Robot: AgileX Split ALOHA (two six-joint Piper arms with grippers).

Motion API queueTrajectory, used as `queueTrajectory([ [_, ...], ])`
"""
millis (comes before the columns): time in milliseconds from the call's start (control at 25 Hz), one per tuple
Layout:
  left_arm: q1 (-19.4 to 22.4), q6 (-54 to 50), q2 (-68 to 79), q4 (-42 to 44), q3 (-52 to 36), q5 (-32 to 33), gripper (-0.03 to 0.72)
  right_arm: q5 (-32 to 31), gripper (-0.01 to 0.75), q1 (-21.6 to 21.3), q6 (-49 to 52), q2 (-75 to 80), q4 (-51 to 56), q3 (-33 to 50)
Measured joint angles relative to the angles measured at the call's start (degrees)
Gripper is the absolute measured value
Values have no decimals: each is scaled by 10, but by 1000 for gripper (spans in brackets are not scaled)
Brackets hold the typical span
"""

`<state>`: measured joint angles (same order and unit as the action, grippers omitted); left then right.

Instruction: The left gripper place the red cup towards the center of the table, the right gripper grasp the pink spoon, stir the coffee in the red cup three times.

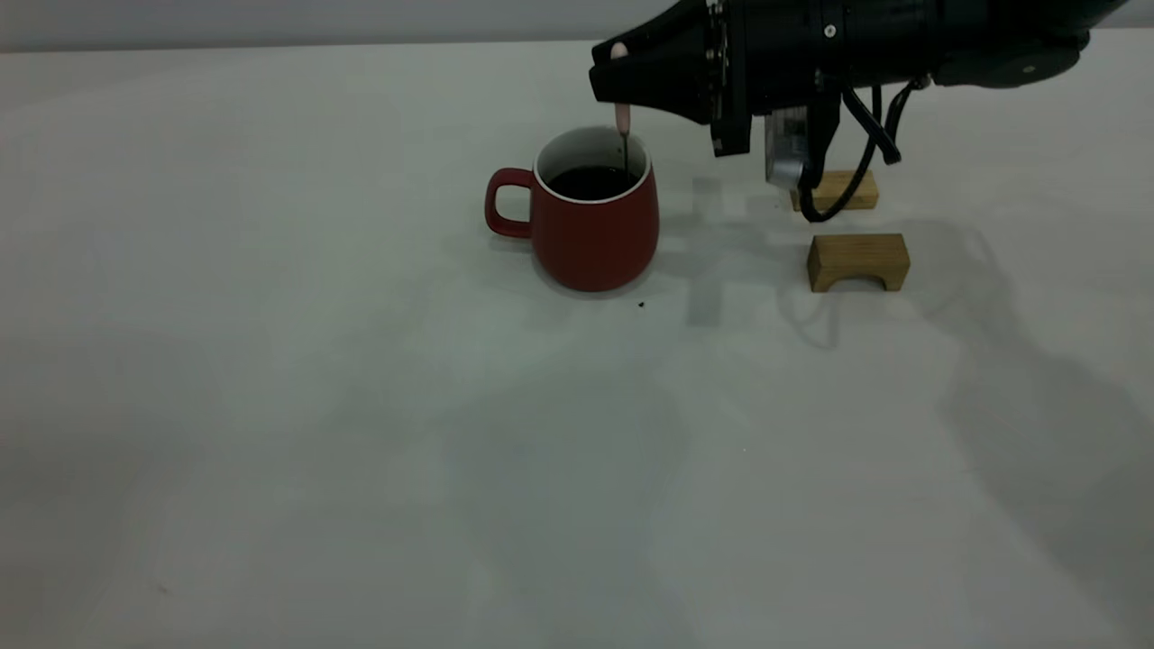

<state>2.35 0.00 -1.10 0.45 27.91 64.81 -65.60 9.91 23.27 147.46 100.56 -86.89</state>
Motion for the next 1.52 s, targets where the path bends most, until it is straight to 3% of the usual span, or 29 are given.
queueTrajectory([
  [280, 0, 0, 0, 0, 0, 0, 478, -1, 168, 10, 0, -2, -28, 7],
  [360, 0, 0, 0, 0, 0, 0, 478, -1, 249, 12, 0, -5, -48, 7],
  [600, 0, 0, 0, 0, 0, 0, 478, -1, 590, 26, 0, -44, -145, 7],
  [680, 0, 0, 0, 0, 0, 0, 478, -2, 655, 27, 0, -68, -202, 7],
  [760, 0, 0, 0, 0, 0, 0, 478, -3, 673, 28, -1, -96, -265, 7],
  [880, 0, 0, 0, 0, 0, 0, 478, -7, 652, 38, -1, -153, -436, 7],
  [1120, 0, 0, 0, 0, 0, 0, 478, -26, 492, 83, -1, -296, -819, 10],
  [1320, 0, 0, 0, 0, 0, 0, 478, -33, 362, 95, -6, -421, -960, 11],
  [1520, 0, 0, 0, 0, 0, 0, 478, -43, 241, 95, -99, -539, -1058, 12],
])
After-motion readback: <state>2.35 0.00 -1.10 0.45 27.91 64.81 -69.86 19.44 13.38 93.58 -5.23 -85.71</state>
